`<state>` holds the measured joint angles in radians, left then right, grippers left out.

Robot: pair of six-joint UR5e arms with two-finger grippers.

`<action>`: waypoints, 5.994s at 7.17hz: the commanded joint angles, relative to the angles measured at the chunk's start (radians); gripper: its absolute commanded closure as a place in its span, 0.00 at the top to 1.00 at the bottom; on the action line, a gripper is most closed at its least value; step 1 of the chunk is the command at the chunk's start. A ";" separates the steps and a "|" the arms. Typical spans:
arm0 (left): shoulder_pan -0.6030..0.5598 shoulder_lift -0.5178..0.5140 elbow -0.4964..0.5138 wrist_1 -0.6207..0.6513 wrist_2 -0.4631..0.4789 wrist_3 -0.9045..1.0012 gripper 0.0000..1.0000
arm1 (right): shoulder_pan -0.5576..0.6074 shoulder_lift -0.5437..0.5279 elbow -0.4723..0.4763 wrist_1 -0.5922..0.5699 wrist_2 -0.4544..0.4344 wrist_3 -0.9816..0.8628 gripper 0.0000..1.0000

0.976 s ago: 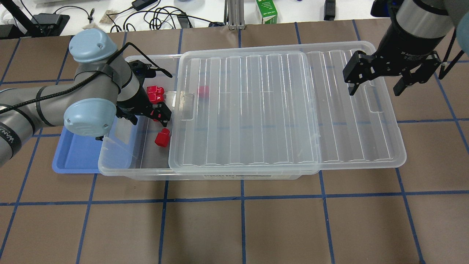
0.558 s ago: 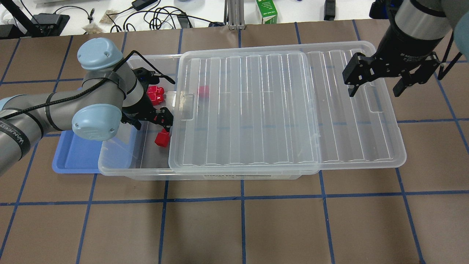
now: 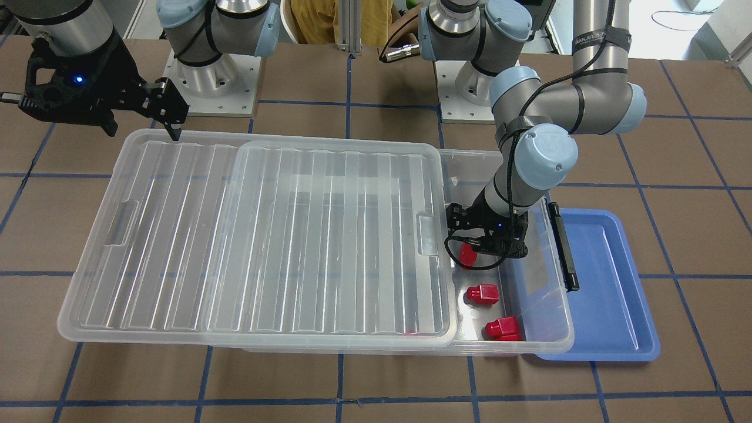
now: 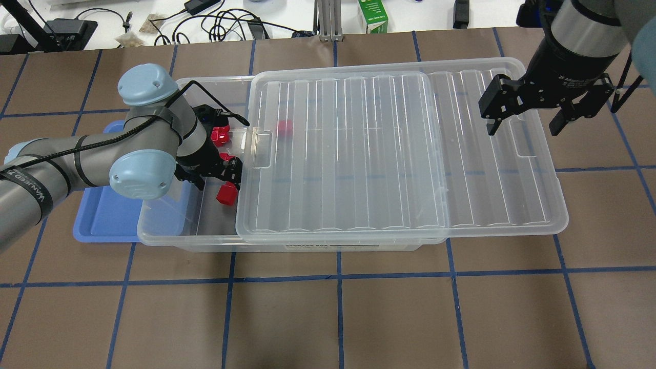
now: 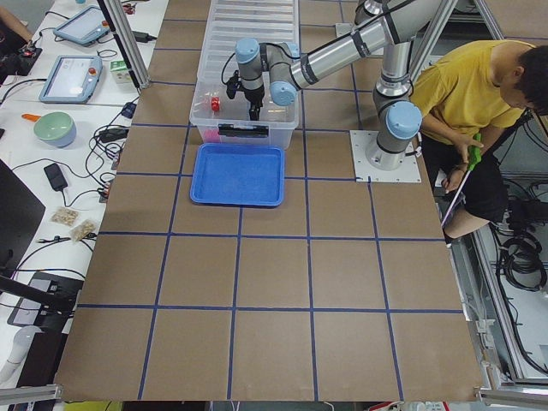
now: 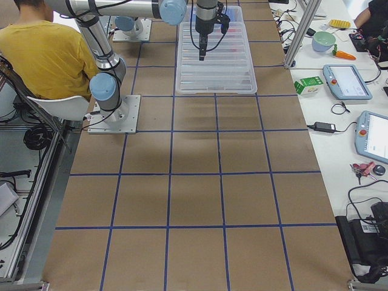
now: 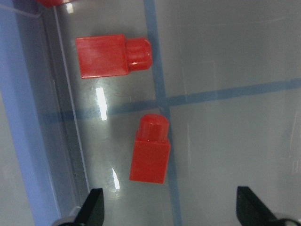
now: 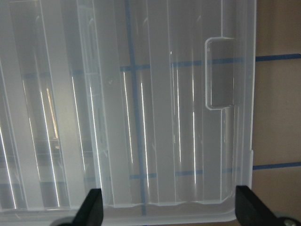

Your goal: Place red block in blue tray from box

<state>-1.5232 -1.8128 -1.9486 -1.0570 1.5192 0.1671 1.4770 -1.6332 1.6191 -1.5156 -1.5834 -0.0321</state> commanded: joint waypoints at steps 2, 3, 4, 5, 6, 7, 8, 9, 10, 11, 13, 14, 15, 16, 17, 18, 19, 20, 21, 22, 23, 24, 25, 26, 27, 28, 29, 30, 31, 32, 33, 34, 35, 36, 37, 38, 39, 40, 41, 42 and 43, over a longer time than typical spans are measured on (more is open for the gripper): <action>0.001 -0.009 -0.018 0.003 0.001 -0.001 1.00 | -0.001 0.000 -0.002 -0.001 -0.001 0.004 1.00; 0.001 -0.011 -0.021 0.003 0.001 -0.001 1.00 | -0.001 0.001 -0.002 -0.003 -0.004 0.000 1.00; 0.001 -0.022 -0.021 0.003 0.001 -0.001 1.00 | -0.001 0.000 -0.001 -0.001 -0.004 0.006 1.00; 0.001 -0.037 -0.019 0.020 0.001 -0.001 1.00 | -0.001 0.000 0.001 -0.001 -0.003 0.006 1.00; 0.001 -0.048 -0.019 0.031 0.001 -0.001 1.00 | -0.001 0.000 0.001 0.000 -0.006 0.006 1.00; 0.001 -0.051 -0.019 0.031 0.003 -0.001 1.00 | -0.001 0.000 0.001 -0.001 -0.003 0.006 1.00; 0.001 -0.051 -0.021 0.031 0.003 -0.001 0.99 | -0.001 0.000 0.001 -0.001 -0.001 0.011 1.00; 0.003 -0.051 -0.021 0.031 0.003 0.000 0.99 | 0.000 0.000 0.001 0.000 -0.004 0.005 1.00; 0.005 -0.051 -0.023 0.028 0.003 0.000 0.98 | -0.001 0.000 0.001 -0.001 -0.004 0.000 1.00; 0.005 -0.057 -0.035 0.032 0.003 0.000 0.91 | -0.001 0.000 0.001 -0.001 -0.003 0.004 1.00; 0.023 -0.078 -0.027 0.038 0.001 -0.001 0.52 | 0.000 -0.002 0.001 0.000 -0.003 0.006 1.00; 0.038 -0.082 -0.033 0.040 0.001 0.000 0.51 | -0.001 -0.005 0.001 -0.001 -0.006 0.001 1.00; 0.038 -0.085 -0.030 0.038 0.001 0.000 0.45 | 0.000 -0.010 0.001 -0.001 -0.003 0.004 1.00; 0.038 -0.085 -0.023 0.038 0.001 -0.005 0.16 | 0.000 -0.010 0.001 0.000 -0.007 0.004 1.00; 0.038 -0.073 -0.012 0.038 -0.001 -0.009 0.09 | -0.001 -0.010 0.001 0.000 -0.007 0.003 1.00; 0.031 -0.053 0.009 0.028 0.001 -0.012 0.09 | -0.001 -0.010 0.001 0.000 -0.003 0.007 1.00; 0.028 -0.027 0.043 -0.013 0.004 -0.014 0.09 | 0.000 -0.011 -0.001 0.000 0.005 0.008 1.00; 0.028 0.012 0.109 -0.114 0.006 -0.014 0.09 | 0.000 -0.011 -0.001 0.000 0.006 0.008 1.00; 0.029 0.041 0.204 -0.244 0.006 -0.008 0.09 | 0.000 -0.011 -0.002 0.000 0.002 0.008 1.00; 0.028 0.062 0.297 -0.355 0.007 -0.008 0.09 | -0.001 -0.011 -0.004 0.000 0.006 0.008 1.00; 0.041 0.060 0.359 -0.389 0.010 0.005 0.09 | 0.000 -0.011 -0.004 0.000 0.008 0.006 1.00; 0.084 0.047 0.388 -0.388 0.013 0.075 0.09 | 0.000 -0.010 -0.002 0.000 0.005 0.008 1.00; 0.166 0.052 0.393 -0.388 0.012 0.153 0.09 | 0.000 -0.011 -0.002 0.000 0.005 0.008 1.00; 0.248 0.049 0.396 -0.386 0.010 0.289 0.09 | 0.000 -0.011 -0.002 0.002 0.008 0.008 1.00; 0.318 0.032 0.393 -0.373 0.009 0.430 0.09 | 0.000 -0.011 -0.002 0.003 0.003 0.008 1.00; 0.381 0.005 0.367 -0.332 0.000 0.557 0.09 | 0.000 -0.011 -0.004 0.003 -0.003 0.008 1.00; 0.412 -0.040 0.352 -0.307 -0.001 0.586 0.09 | 0.000 -0.010 -0.004 0.002 -0.003 0.006 1.00; 0.417 -0.069 0.318 -0.237 0.001 0.588 0.09 | 0.000 -0.011 -0.001 0.002 -0.007 0.008 1.00; 0.419 -0.092 0.257 -0.130 -0.001 0.588 0.09 | 0.000 -0.005 0.001 0.002 -0.006 0.008 1.00; 0.419 -0.115 0.211 -0.029 -0.002 0.592 0.09 | 0.000 -0.004 0.001 0.002 -0.004 0.008 1.00; 0.419 -0.124 0.200 -0.008 -0.004 0.594 0.09 | 0.000 -0.005 0.001 0.002 -0.007 0.006 1.00; 0.422 -0.132 0.201 -0.005 0.001 0.594 0.09 | 0.000 -0.007 0.001 0.002 -0.007 0.006 1.00; 0.432 -0.140 0.198 -0.006 -0.001 0.592 0.44 | 0.000 -0.007 0.001 0.002 -0.006 0.006 1.00; 0.443 -0.140 0.198 -0.008 -0.002 0.586 0.77 | 0.000 -0.007 0.001 0.000 -0.006 0.006 1.00; 0.446 -0.135 0.206 -0.014 -0.002 0.577 0.82 | 0.000 -0.005 0.001 0.000 -0.004 0.006 1.00; 0.436 -0.109 0.218 -0.020 0.001 0.574 0.84 | 0.000 -0.005 0.001 0.002 -0.006 0.004 1.00; 0.423 -0.067 0.218 -0.027 0.001 0.546 0.88 | 0.000 -0.005 0.001 0.002 -0.006 0.004 1.00; 0.399 -0.013 0.241 -0.064 0.001 0.516 0.92 | 0.000 -0.005 0.001 0.002 -0.006 0.004 1.00; 0.353 0.036 0.288 -0.174 0.007 0.471 0.93 | 0.000 -0.002 0.001 0.000 -0.006 0.004 1.00; 0.287 0.074 0.347 -0.266 0.009 0.375 1.00 | -0.004 0.001 0.001 -0.001 -0.009 -0.009 1.00; 0.212 0.116 0.405 -0.341 0.015 0.271 1.00 | -0.007 0.001 0.001 -0.005 -0.009 -0.008 1.00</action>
<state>-1.2266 -1.7493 -1.6129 -1.2972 1.5281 0.5540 1.4736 -1.6336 1.6199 -1.5172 -1.5912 -0.0363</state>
